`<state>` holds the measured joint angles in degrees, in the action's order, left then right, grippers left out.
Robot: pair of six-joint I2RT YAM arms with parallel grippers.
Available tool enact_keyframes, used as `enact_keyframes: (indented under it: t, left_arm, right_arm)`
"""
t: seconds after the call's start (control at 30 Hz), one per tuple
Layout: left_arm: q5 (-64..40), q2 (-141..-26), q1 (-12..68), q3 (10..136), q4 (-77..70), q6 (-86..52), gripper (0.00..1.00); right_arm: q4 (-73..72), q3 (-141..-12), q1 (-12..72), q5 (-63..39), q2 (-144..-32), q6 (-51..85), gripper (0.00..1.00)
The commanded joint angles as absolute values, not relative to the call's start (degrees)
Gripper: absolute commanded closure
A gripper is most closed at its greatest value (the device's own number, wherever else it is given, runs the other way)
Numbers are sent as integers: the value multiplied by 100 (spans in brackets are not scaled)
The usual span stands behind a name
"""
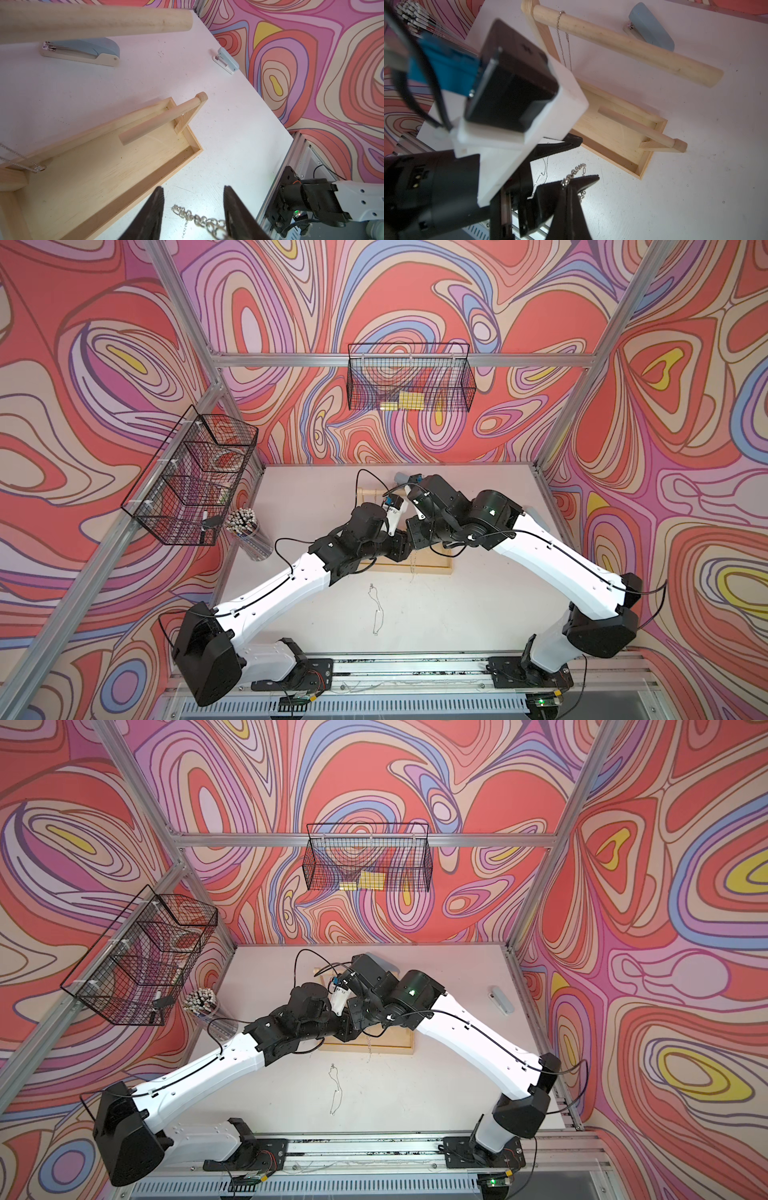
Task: Hang the necklace on the jewelry display stand
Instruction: Hang the necklace on the stand.
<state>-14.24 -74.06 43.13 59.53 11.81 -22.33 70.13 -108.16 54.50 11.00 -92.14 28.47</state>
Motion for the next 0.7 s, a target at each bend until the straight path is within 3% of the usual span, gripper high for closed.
enact_keyframes:
  t: [0.0, 0.07, 0.17, 0.47, 0.67]
  left_arm:
    - [-1636, -7488, 4332, 6174, 908, -2136, 70]
    - [-1693, -7523, 4333, 6226, 917, -2131, 85]
    - [-1731, -7542, 4333, 6310, 992, -2100, 100]
    - [-1849, -7646, 4333, 6887, 1433, -1886, 100]
    - [-1489, -8071, 4333, 8074, 2521, -1714, 100]
  right_arm:
    - [6971, -10956, 5485, 1154, -9101, 2764, 100]
    - [6920, -10943, 5476, 1222, -9077, 2734, 100]
    - [6861, -10938, 5447, 1299, -9034, 2665, 100]
    - [6582, -10892, 4910, 1331, -8863, 2223, 100]
    - [6232, -10949, 4555, 1595, -8875, 1758, 100]
